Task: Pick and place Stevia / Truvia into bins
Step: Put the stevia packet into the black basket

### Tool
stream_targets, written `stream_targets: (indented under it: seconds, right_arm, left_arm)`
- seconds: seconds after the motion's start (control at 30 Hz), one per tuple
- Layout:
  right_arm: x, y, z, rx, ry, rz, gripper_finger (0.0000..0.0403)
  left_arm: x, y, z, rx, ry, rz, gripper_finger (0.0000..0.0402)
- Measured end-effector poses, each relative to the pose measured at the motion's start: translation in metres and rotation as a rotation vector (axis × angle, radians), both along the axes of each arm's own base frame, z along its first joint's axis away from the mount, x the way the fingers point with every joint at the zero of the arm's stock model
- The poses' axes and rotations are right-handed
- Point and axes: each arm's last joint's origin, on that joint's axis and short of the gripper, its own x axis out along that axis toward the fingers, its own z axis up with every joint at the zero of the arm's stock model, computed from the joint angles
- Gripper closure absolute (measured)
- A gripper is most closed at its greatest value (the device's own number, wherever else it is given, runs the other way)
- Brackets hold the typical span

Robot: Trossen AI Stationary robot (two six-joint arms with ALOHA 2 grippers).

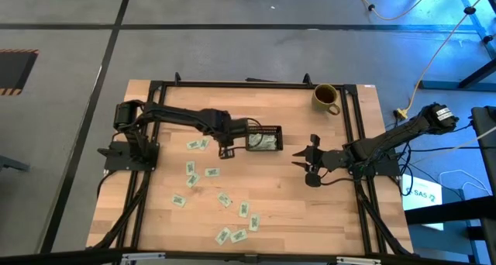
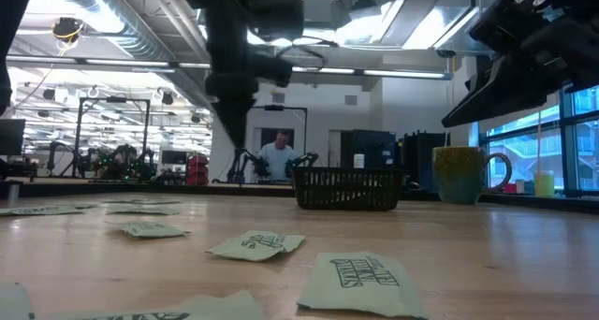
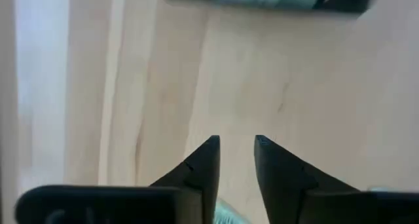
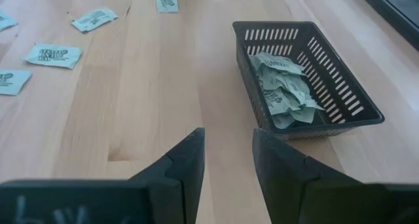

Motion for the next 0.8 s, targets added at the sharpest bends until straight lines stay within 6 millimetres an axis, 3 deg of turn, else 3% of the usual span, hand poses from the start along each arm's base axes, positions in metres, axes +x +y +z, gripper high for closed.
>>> stream_targets:
  seconds: [0.33,0.8]
  right_arm:
    - [0.0,0.0,0.0,0.0,0.002,-0.001,0.0272]
    - [0.0,0.0,0.0,0.002,-0.005,0.0,0.0272]
  left_arm:
    - [-0.04,0.003,-0.036,0.047,0.137,0.199,0.0277]
    - [-0.088,0.019,-0.075,-0.096,-0.012,0.399,0.0277]
